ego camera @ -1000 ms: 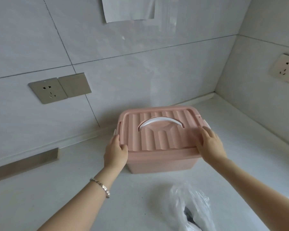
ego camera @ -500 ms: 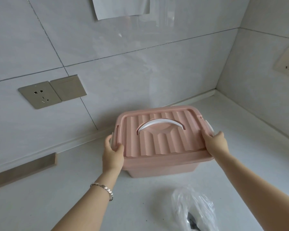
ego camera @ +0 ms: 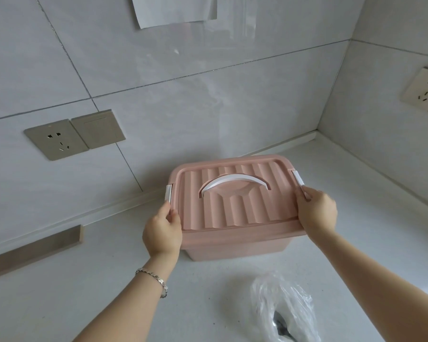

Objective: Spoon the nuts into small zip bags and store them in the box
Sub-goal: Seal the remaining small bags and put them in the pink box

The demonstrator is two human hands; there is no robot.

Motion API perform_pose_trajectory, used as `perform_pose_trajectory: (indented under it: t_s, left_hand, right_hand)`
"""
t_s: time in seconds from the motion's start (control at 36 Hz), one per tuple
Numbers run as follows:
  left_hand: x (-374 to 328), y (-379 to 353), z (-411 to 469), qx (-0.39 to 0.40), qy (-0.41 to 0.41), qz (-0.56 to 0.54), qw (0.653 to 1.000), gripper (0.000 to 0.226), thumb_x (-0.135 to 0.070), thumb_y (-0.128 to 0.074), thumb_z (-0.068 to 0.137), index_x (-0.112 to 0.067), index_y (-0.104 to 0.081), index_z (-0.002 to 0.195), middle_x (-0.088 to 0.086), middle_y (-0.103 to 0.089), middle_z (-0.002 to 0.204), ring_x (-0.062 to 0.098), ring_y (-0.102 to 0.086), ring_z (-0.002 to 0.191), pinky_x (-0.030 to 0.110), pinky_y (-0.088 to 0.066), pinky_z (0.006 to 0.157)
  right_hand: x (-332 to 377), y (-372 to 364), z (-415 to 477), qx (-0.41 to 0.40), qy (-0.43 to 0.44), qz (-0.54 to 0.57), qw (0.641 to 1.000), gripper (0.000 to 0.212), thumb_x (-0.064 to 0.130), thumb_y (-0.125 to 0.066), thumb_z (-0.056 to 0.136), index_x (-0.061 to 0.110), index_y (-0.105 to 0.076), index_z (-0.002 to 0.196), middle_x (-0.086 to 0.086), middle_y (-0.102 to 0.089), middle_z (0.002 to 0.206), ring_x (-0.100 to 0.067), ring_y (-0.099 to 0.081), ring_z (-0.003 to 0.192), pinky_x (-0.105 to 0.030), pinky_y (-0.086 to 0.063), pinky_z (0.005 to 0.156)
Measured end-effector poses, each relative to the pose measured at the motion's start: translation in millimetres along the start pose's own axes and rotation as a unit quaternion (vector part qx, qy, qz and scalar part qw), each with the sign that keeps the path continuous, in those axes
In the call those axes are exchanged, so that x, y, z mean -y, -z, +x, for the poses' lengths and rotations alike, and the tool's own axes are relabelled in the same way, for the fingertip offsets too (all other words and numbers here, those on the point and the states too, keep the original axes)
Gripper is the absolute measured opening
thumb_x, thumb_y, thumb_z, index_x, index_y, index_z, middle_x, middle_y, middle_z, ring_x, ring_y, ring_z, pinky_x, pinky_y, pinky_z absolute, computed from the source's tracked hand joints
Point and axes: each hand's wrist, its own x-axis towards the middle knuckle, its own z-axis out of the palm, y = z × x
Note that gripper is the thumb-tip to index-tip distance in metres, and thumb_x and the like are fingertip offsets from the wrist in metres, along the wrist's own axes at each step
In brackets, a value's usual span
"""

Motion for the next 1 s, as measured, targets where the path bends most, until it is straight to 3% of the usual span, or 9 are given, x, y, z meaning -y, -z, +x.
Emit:
perform_pose_trajectory:
  t_s: [0.08, 0.19, 0.31, 0.36, 0.42, 0.53, 0.75, 0.83, 1.0]
  left_hand:
    - [-1.7, 0.1, -0.4, 0.011, 0.02, 0.03, 0.999, 0.015, -0.01, -0.054, 0.087, -0.009, -0.068, 0.093, 0.021, -0.066, 0.077, 0.036, -0.048, 0.064, 0.03, -0.034, 0.058]
    - [2.1, 4.2, -2.9, 0.062, -0.037, 0.026, 0.997, 0.021, -0.01, -0.05, 0.09, -0.009, -0.068, 0.101, 0.012, -0.067, 0.108, 0.036, -0.06, 0.089, 0.034, -0.044, 0.066]
    - [15.3, 17.5, -15.4, 0.175, -0.104, 0.061, 0.977, 0.048, -0.045, -0.052, 0.087, -0.015, -0.057, 0.125, -0.002, -0.033, 0.15, 0.02, -0.042, 0.129, 0.035, -0.043, 0.092]
    - [20.0, 26.2, -24.8, 0.212, -0.112, 0.056, 0.969, 0.077, -0.067, -0.044, 0.075, -0.019, -0.047, 0.135, -0.006, -0.018, 0.155, 0.014, -0.032, 0.136, 0.033, -0.04, 0.097]
    - [20.5, 32.2, -30.9, 0.231, -0.1, 0.041, 0.967, 0.09, -0.075, -0.045, 0.065, -0.022, -0.042, 0.138, -0.008, -0.01, 0.156, 0.011, -0.025, 0.139, 0.031, -0.038, 0.099]
    - [14.4, 31.1, -35.7, 0.231, -0.082, 0.054, 0.968, 0.081, -0.054, -0.07, 0.072, -0.022, -0.038, 0.14, -0.008, -0.003, 0.157, 0.012, -0.023, 0.14, 0.031, -0.039, 0.099]
    - [-4.0, 10.4, -20.6, 0.194, -0.075, 0.088, 0.974, 0.079, -0.055, -0.065, 0.075, -0.011, -0.041, 0.136, 0.008, -0.013, 0.155, 0.024, -0.034, 0.135, 0.032, -0.04, 0.096]
    - [-7.5, -0.9, -6.3, 0.2, -0.056, 0.105, 0.973, 0.081, -0.058, -0.062, 0.076, -0.009, -0.039, 0.136, 0.012, -0.014, 0.154, 0.029, -0.036, 0.133, 0.037, -0.041, 0.096]
    - [-10.5, -7.6, 17.5, 0.235, -0.035, 0.141, 0.961, 0.082, -0.058, -0.055, 0.082, -0.01, -0.028, 0.142, 0.013, -0.002, 0.156, 0.027, -0.027, 0.138, 0.037, -0.04, 0.097]
  right_hand:
    - [3.3, 2.3, -3.3, -0.001, -0.027, 0.016, 1.0, 0.025, 0.019, -0.048, 0.09, 0.014, -0.067, 0.106, -0.014, -0.065, 0.093, -0.034, -0.053, 0.088, -0.03, -0.037, 0.067]
    - [4.4, 3.5, -34.8, -0.006, 0.043, 0.014, 0.999, 0.019, 0.013, -0.049, 0.089, 0.005, -0.062, 0.1, -0.016, -0.057, 0.105, -0.038, -0.051, 0.098, -0.038, -0.041, 0.08]
    - [-6.4, 8.0, -86.4, 0.099, 0.056, -0.033, 0.993, 0.049, 0.034, -0.059, 0.087, 0.017, -0.046, 0.131, -0.024, -0.013, 0.149, -0.037, -0.019, 0.135, -0.047, -0.027, 0.107]
    - [-12.0, 13.1, -97.9, 0.122, 0.065, -0.034, 0.99, 0.061, 0.038, -0.065, 0.081, 0.021, -0.042, 0.135, -0.021, -0.007, 0.15, -0.034, -0.017, 0.136, -0.046, -0.032, 0.104]
    - [-14.7, 15.9, -97.9, 0.124, 0.075, -0.024, 0.989, 0.063, 0.035, -0.071, 0.077, 0.02, -0.045, 0.133, -0.022, -0.016, 0.146, -0.036, -0.026, 0.132, -0.046, -0.038, 0.1]
    - [-13.1, 16.4, -80.1, 0.1, 0.083, 0.003, 0.992, 0.05, 0.024, -0.075, 0.075, 0.015, -0.059, 0.121, -0.023, -0.031, 0.135, -0.042, -0.042, 0.118, -0.045, -0.043, 0.095]
    - [12.9, -1.6, -13.4, 0.154, 0.094, -0.076, 0.981, 0.053, 0.034, -0.064, 0.084, 0.023, -0.047, 0.133, -0.017, -0.027, 0.143, -0.034, -0.029, 0.131, -0.04, -0.034, 0.101]
    - [26.7, -12.6, 8.5, 0.176, 0.096, -0.117, 0.973, 0.054, 0.037, -0.058, 0.088, 0.026, -0.04, 0.138, -0.014, -0.023, 0.147, -0.033, -0.03, 0.131, -0.042, -0.039, 0.096]
    - [46.0, -24.5, 26.5, 0.221, 0.091, -0.156, 0.959, 0.056, 0.04, -0.051, 0.091, 0.026, -0.032, 0.141, -0.015, -0.013, 0.15, -0.034, -0.031, 0.13, -0.043, -0.041, 0.093]
